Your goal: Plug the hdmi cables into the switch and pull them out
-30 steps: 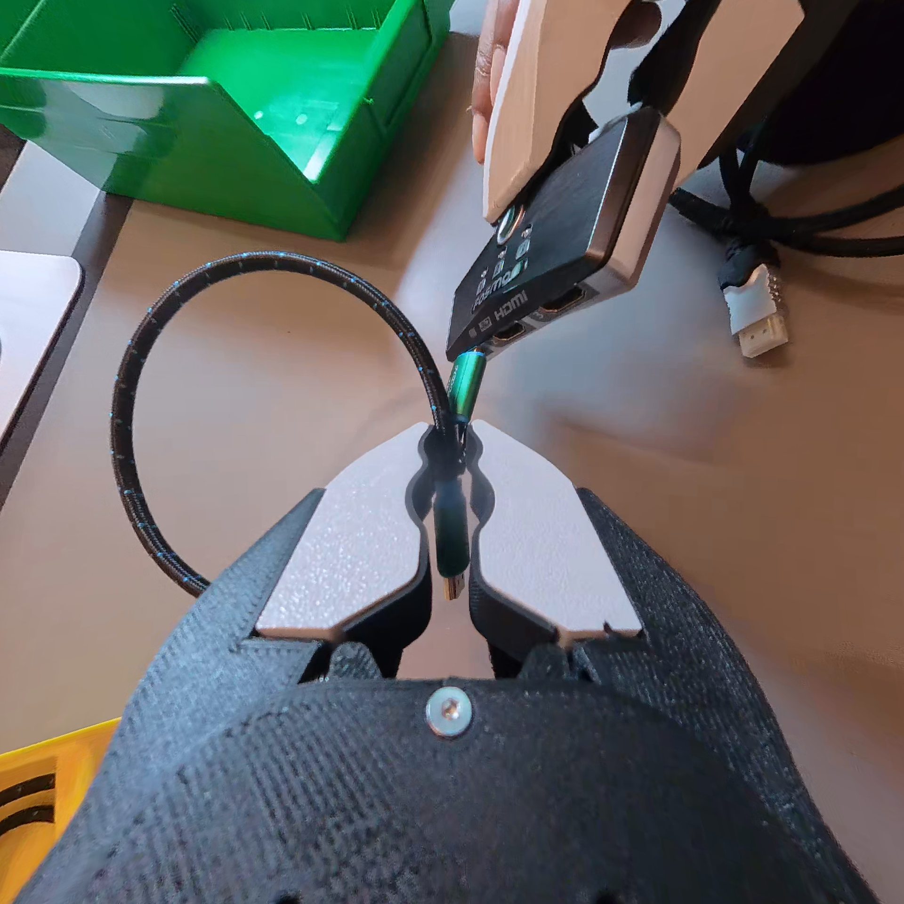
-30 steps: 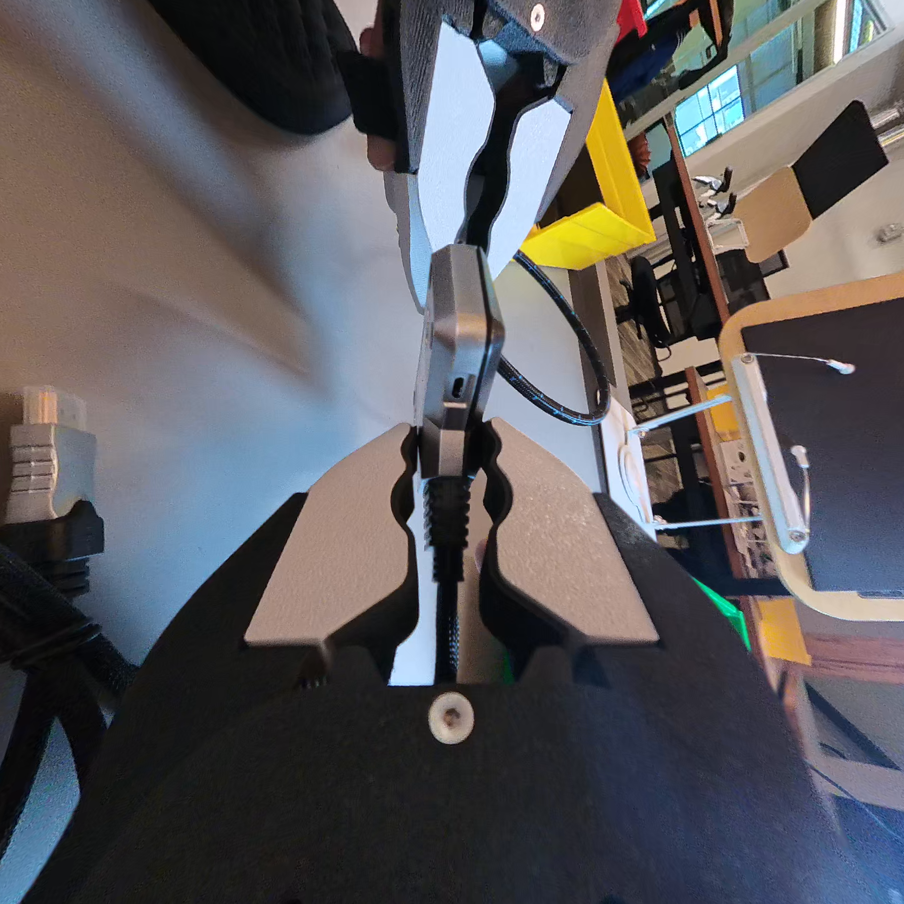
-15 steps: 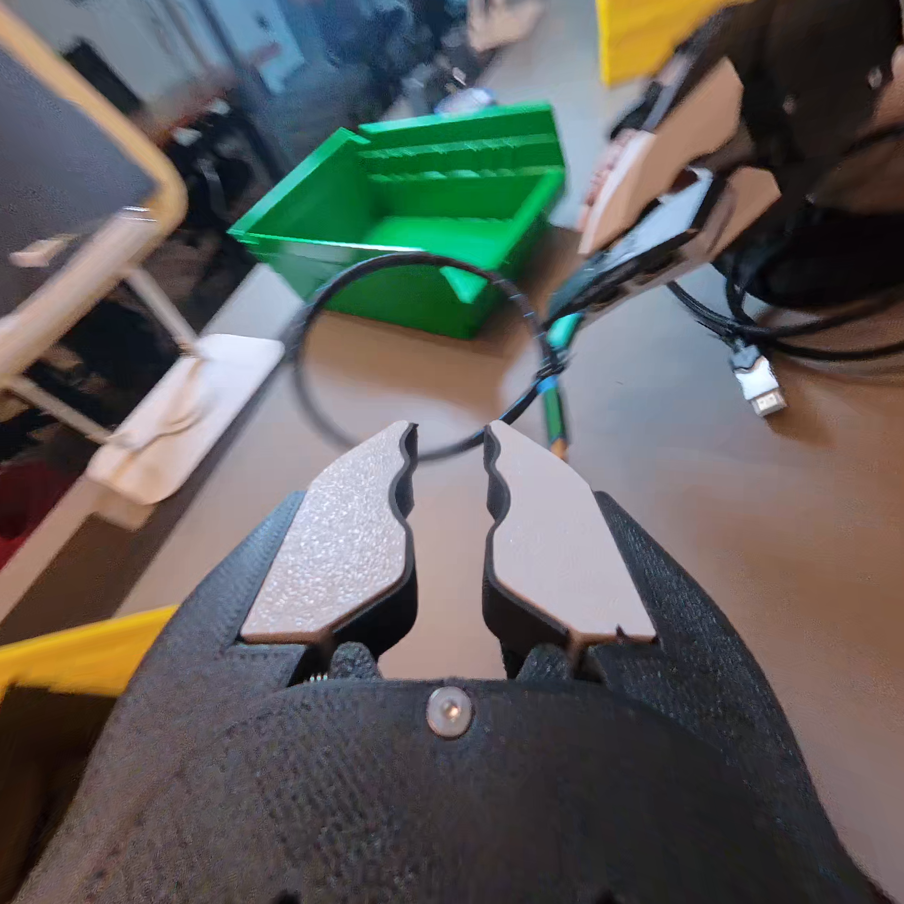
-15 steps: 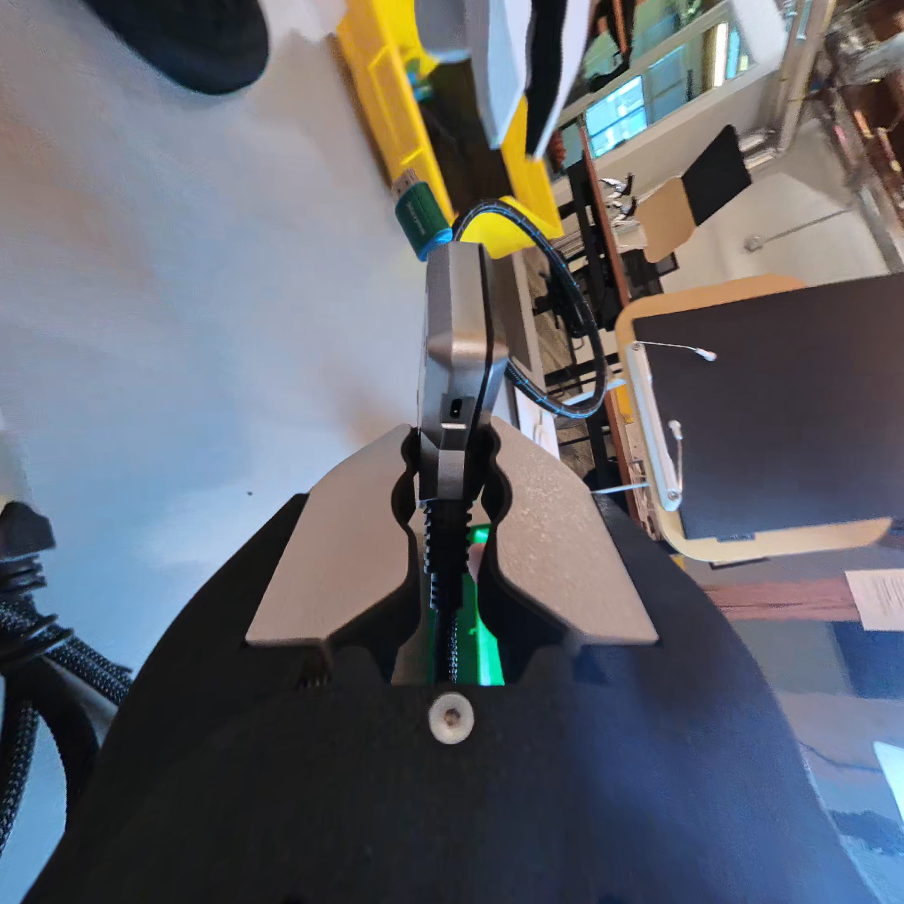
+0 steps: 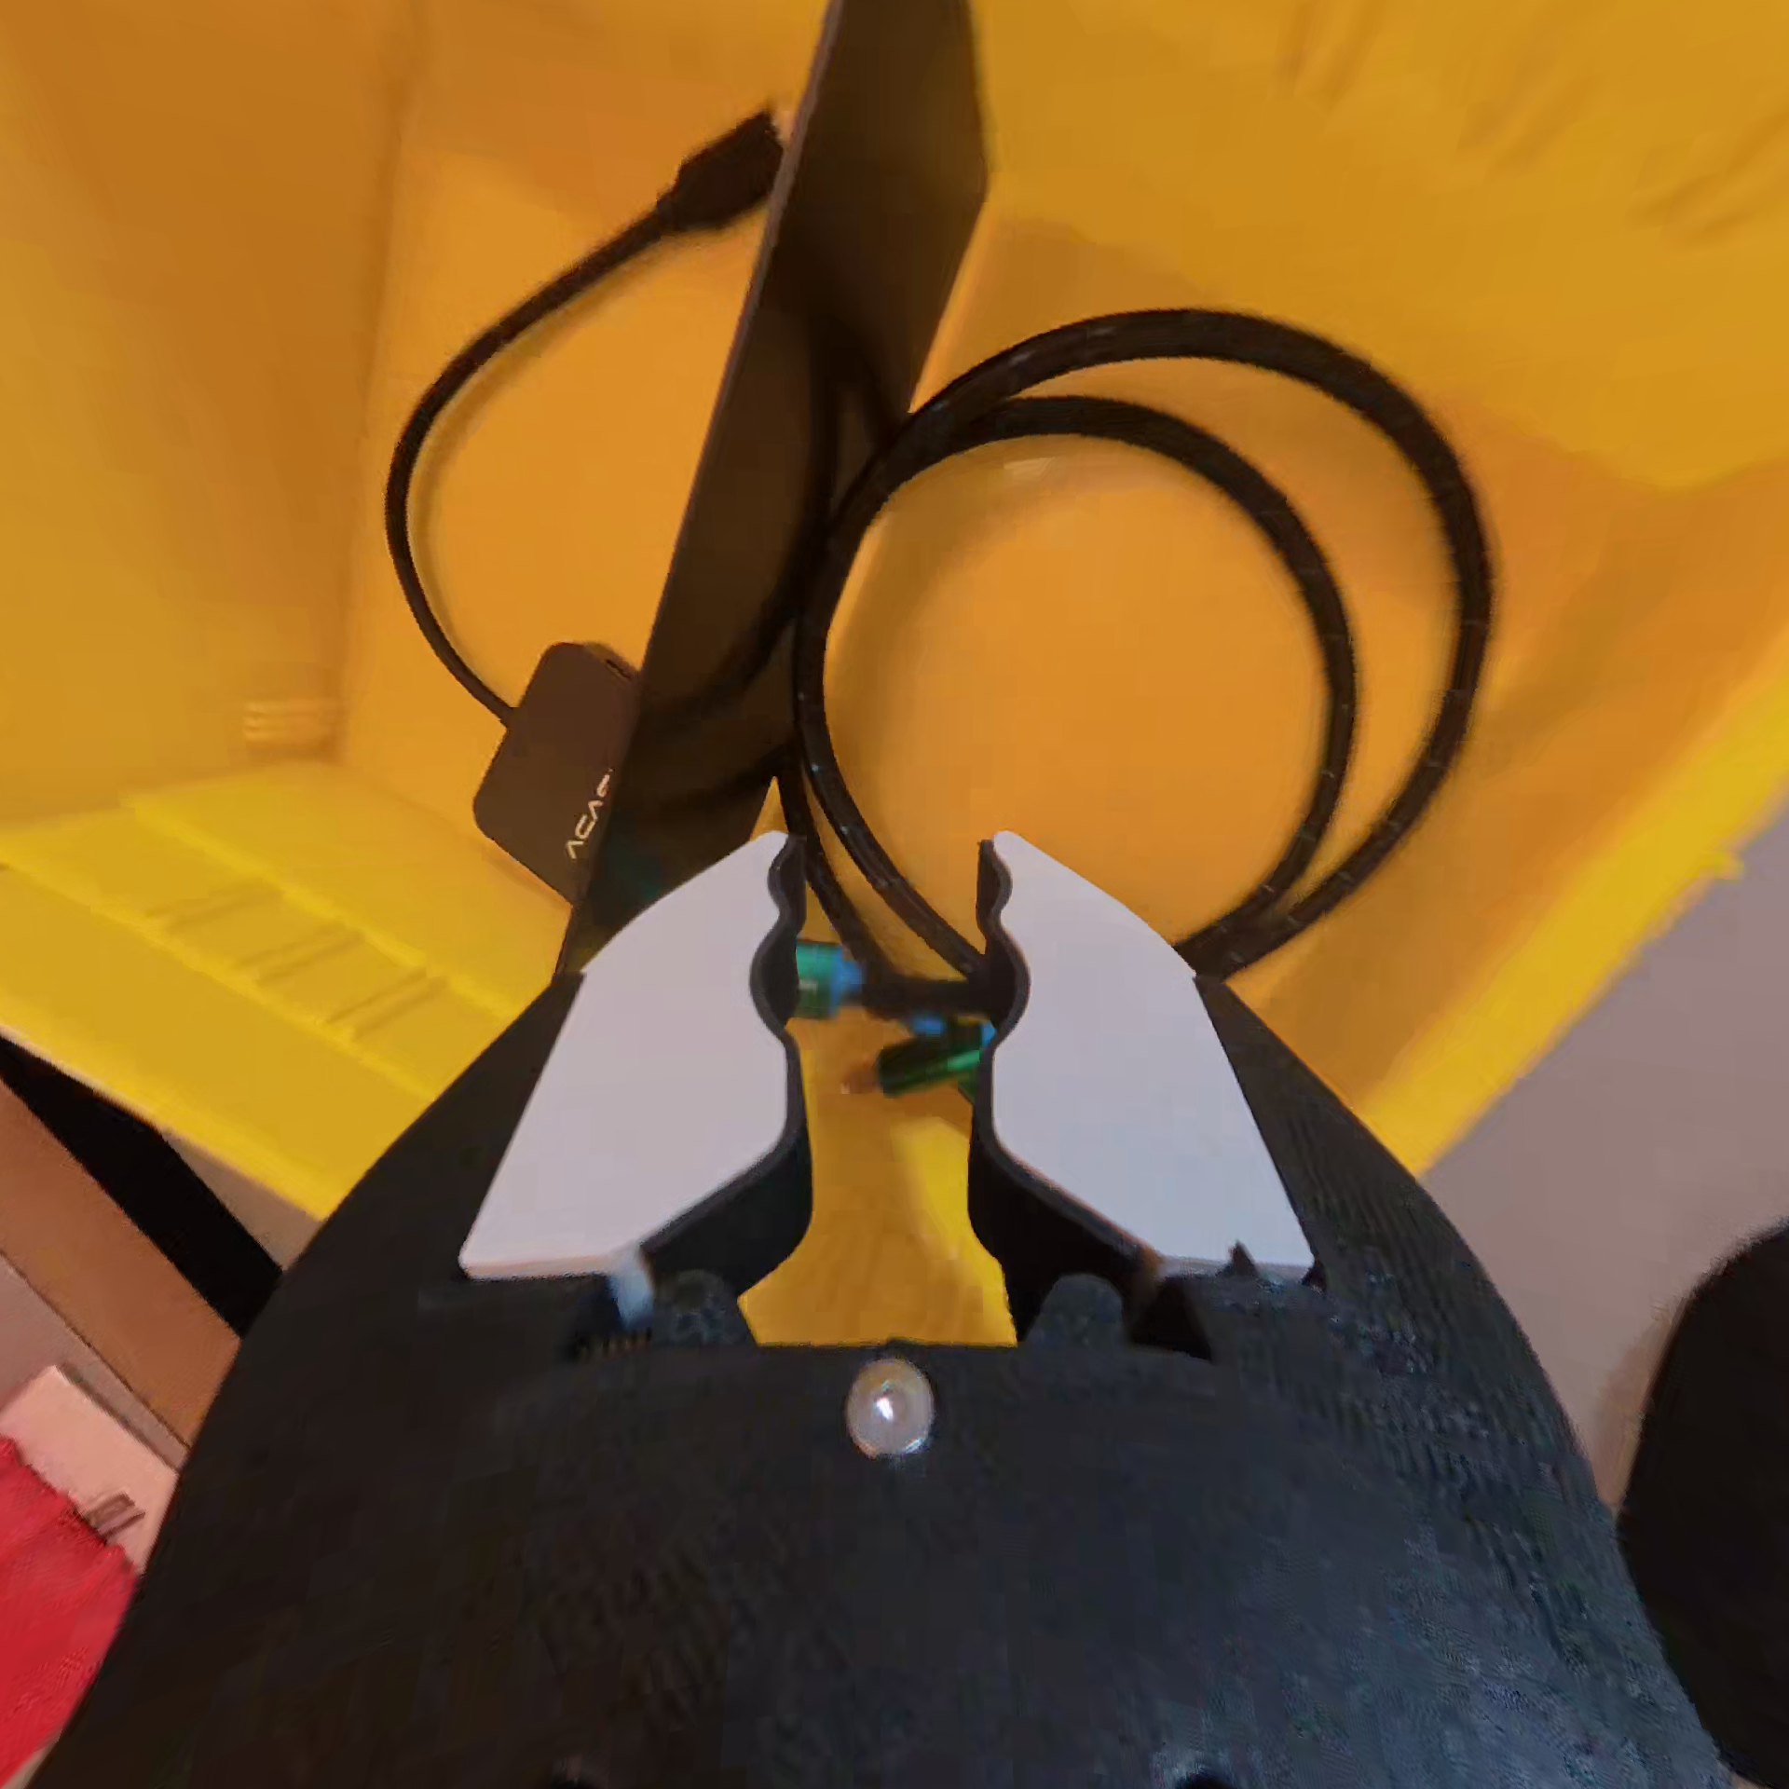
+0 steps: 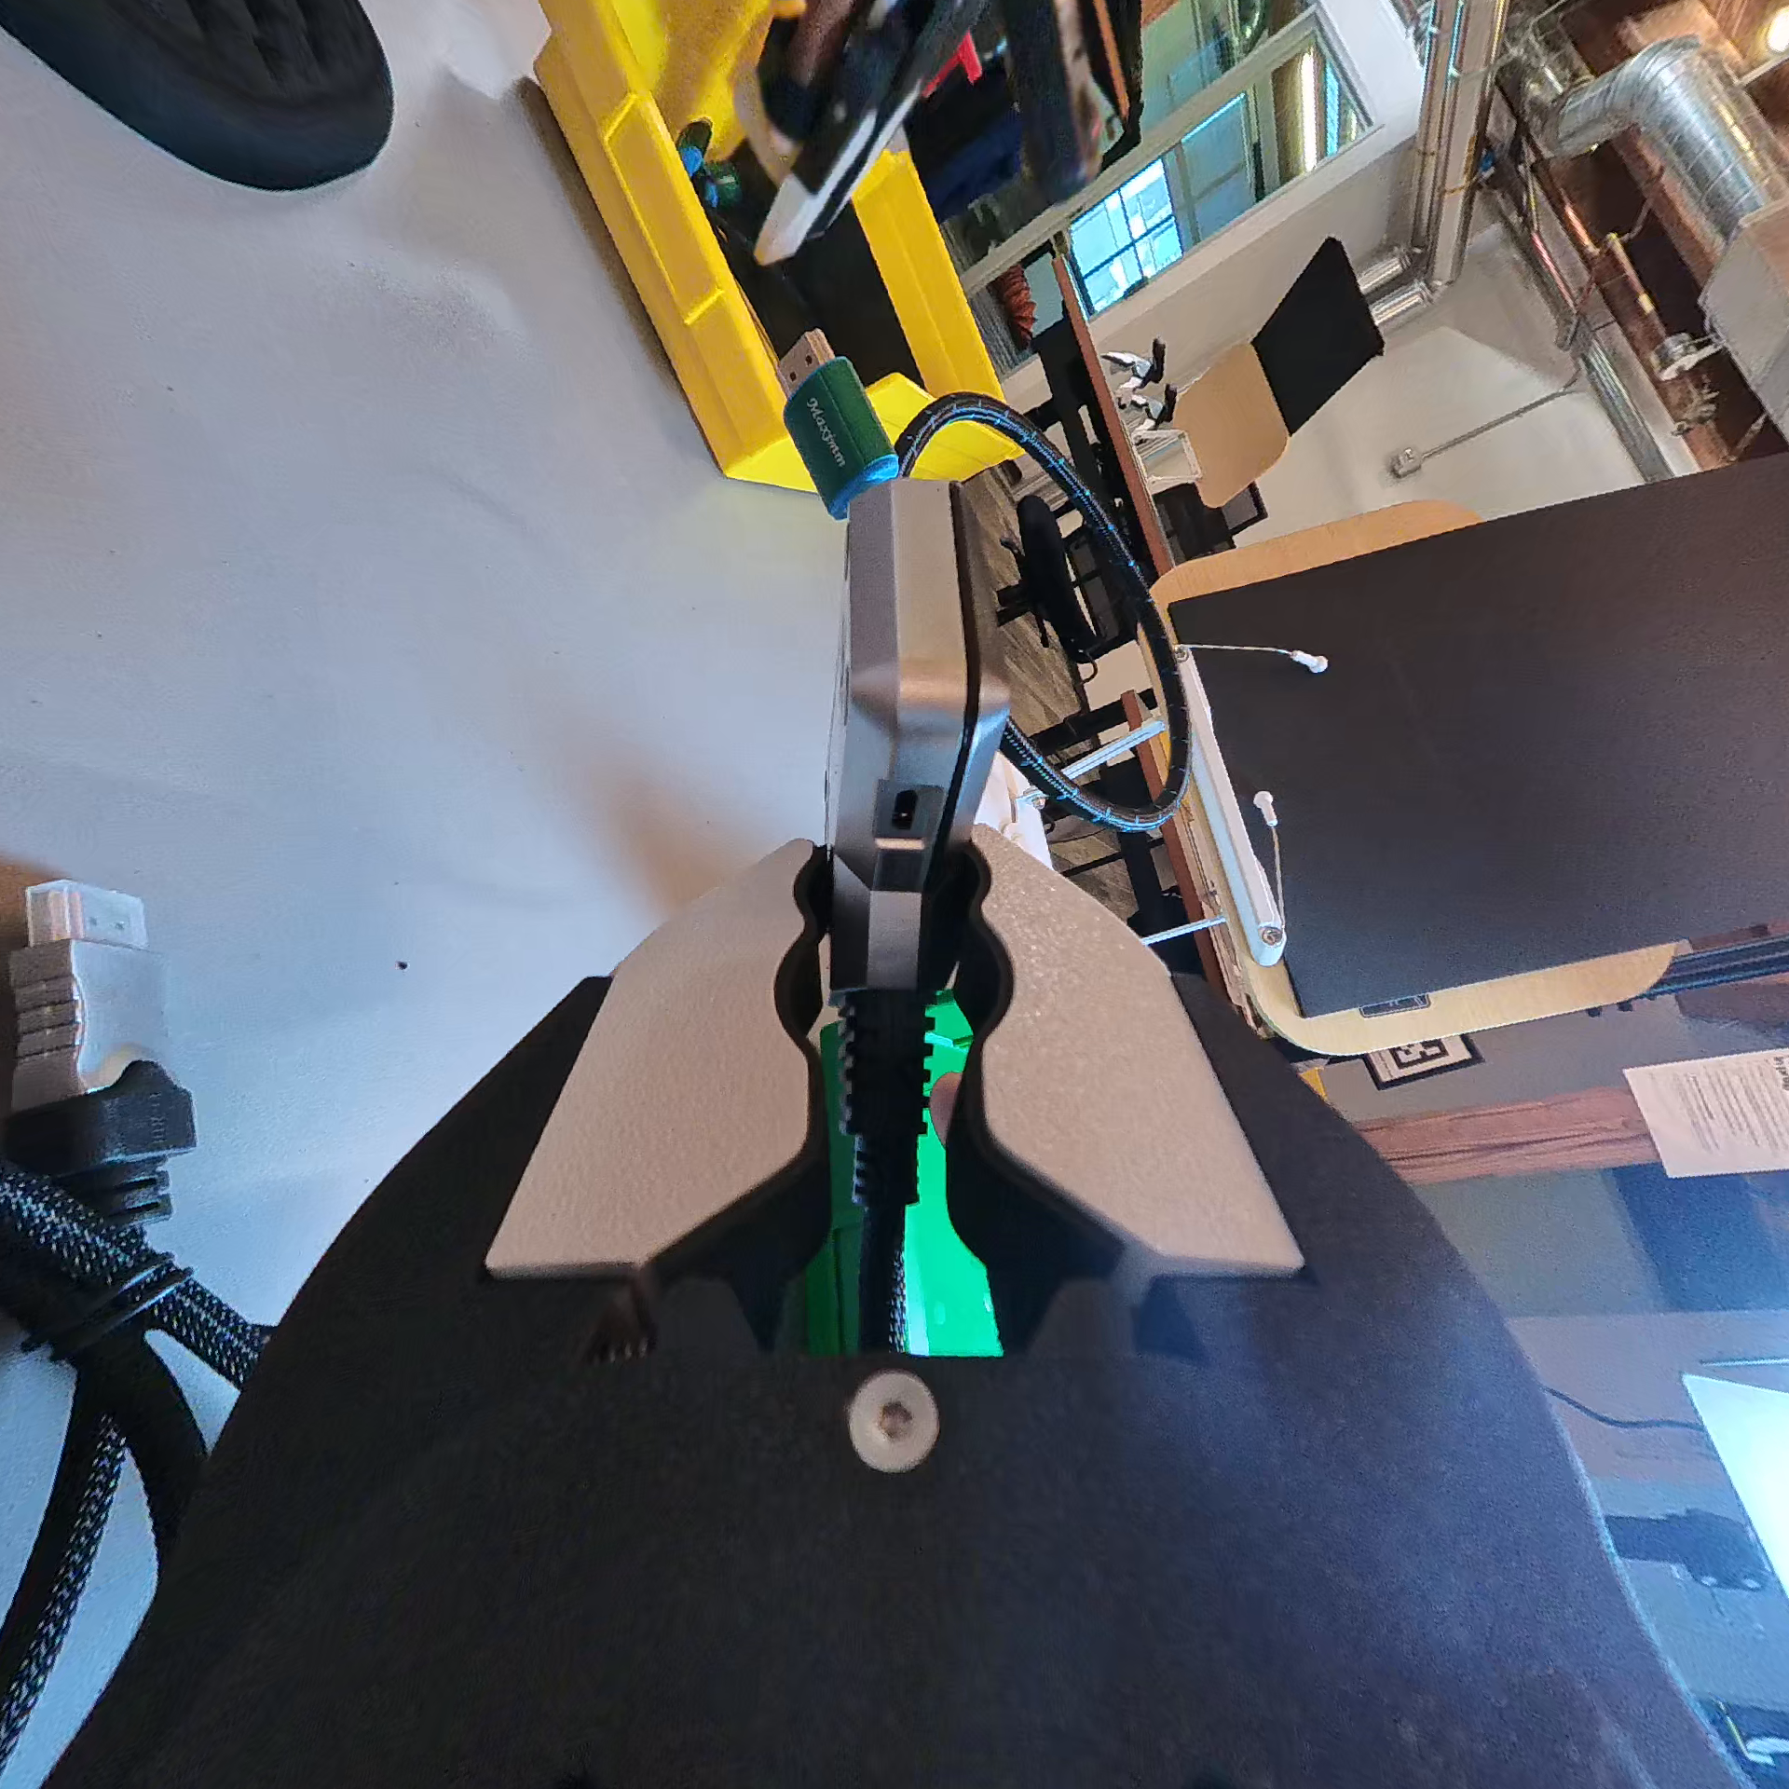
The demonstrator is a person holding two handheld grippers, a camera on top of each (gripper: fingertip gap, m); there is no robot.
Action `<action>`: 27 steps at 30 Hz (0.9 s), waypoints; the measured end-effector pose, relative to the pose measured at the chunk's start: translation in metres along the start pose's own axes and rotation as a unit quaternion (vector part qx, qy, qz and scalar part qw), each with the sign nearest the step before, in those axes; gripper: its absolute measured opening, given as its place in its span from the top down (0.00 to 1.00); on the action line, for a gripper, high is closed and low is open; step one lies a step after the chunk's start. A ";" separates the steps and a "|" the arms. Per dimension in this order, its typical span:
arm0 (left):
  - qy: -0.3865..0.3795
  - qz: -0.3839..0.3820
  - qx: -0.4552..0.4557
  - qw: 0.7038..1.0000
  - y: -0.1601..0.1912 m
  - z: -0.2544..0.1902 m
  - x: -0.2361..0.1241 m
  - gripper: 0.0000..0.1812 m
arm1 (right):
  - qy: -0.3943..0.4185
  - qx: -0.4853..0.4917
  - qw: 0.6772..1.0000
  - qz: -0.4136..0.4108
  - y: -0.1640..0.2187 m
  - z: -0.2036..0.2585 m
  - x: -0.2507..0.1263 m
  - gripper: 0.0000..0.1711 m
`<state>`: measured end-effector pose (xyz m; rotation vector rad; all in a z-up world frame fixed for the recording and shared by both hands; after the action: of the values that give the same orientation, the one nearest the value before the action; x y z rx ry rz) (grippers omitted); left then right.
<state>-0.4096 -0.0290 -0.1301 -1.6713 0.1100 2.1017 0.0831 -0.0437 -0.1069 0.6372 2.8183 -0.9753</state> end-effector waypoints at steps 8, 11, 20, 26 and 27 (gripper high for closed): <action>-0.084 0.036 0.094 0.991 -0.011 -0.002 0.005 0.93 | 0.010 0.023 1.000 -0.008 0.004 -0.007 -0.005 0.86; -0.094 -0.068 0.100 0.988 -0.022 -0.007 -0.049 0.95 | 0.012 0.036 0.999 -0.013 0.005 -0.009 -0.006 0.86; 0.103 -0.412 0.150 0.893 -0.035 -0.091 -0.185 0.96 | 0.040 0.070 0.996 -0.031 0.004 -0.018 -0.011 0.86; 0.413 -0.498 0.182 0.740 -0.049 -0.198 -0.124 0.97 | 0.071 0.105 0.991 -0.045 0.011 -0.028 -0.016 0.86; 0.445 -0.504 0.183 0.717 -0.054 -0.215 -0.107 0.96 | 0.072 0.108 0.990 -0.045 0.012 -0.029 -0.016 0.86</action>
<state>-0.1767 -0.0841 -0.0741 -1.7167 -0.0855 0.3568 0.1042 -0.0236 -0.0874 0.6320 2.9119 -1.3165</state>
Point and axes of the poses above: each gripper's, where its closed fingertips meet, x out along the fingers, y out of its underside, z = x × y across the jaws, the point moved 8 cm from there along -x, back along the fingers, and after that the axes turned 5 degrees about x, right-handed, at the moved point
